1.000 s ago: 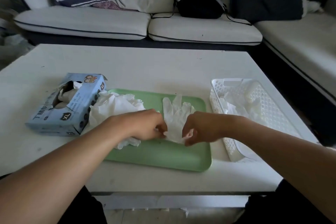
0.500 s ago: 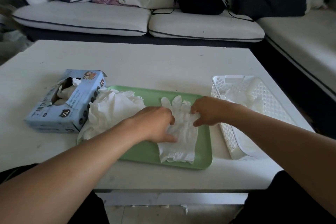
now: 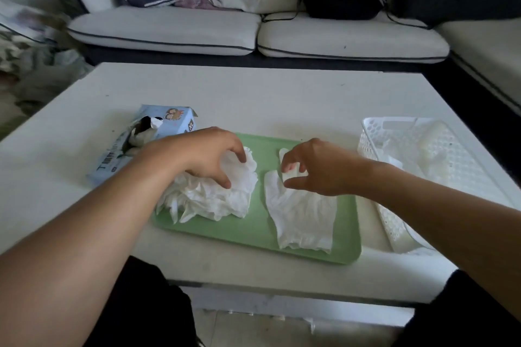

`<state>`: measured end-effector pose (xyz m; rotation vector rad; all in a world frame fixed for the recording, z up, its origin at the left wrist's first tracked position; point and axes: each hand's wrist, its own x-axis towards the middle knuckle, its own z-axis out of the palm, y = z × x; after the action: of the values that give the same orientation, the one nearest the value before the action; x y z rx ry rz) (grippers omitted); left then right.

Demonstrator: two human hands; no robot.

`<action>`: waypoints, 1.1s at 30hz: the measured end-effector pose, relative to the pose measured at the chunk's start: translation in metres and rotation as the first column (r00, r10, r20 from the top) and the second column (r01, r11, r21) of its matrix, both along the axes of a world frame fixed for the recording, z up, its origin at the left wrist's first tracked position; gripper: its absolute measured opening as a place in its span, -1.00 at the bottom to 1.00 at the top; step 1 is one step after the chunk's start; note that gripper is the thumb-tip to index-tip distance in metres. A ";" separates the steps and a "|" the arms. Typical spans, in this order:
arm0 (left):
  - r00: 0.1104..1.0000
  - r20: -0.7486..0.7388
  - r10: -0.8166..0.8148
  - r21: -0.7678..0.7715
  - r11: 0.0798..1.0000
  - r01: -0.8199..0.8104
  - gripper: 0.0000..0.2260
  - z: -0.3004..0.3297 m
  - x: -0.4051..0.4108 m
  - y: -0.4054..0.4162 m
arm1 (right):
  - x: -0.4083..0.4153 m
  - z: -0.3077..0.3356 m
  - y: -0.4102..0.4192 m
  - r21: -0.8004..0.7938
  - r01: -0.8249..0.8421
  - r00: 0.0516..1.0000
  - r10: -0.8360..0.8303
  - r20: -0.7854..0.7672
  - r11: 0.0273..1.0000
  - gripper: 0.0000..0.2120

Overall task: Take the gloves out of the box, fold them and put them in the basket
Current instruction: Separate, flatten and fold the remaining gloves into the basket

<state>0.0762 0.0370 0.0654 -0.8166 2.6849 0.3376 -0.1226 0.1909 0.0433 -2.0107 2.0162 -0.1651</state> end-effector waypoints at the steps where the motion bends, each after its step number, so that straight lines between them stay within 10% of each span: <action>1: 0.999 0.019 0.037 0.011 0.999 -0.037 -0.54 -0.005 0.007 -0.005 | 0.004 -0.002 -0.001 -0.006 -0.009 1.000 0.009 -0.004 1.000 -0.73; 11: 0.980 -0.124 0.157 -0.054 0.985 -0.165 -0.18 -0.019 0.017 -0.018 | 0.043 -0.034 -0.032 0.062 0.129 0.845 -0.142 0.516 0.990 -0.61; 19: 0.981 -0.058 0.184 0.007 0.983 -0.184 -0.03 -0.028 0.025 -0.025 | 0.048 -0.023 -0.043 0.122 0.191 0.795 -0.227 0.563 0.974 -0.72; 26: 0.980 0.058 0.191 -0.029 0.981 -0.189 -0.02 -0.030 0.023 -0.024 | 0.000 -0.007 -0.025 0.324 0.287 0.337 -0.412 0.847 0.901 -0.78; 33: 0.983 0.088 0.163 -0.021 0.987 -0.162 -0.18 -0.029 0.019 -0.024 | -0.012 0.004 -0.026 0.356 0.349 0.193 -0.438 0.878 0.867 -0.71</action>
<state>0.0954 0.0131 0.0360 -1.0336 2.5472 0.3132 -0.1343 0.1651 0.0474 -0.7653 1.5173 -1.0977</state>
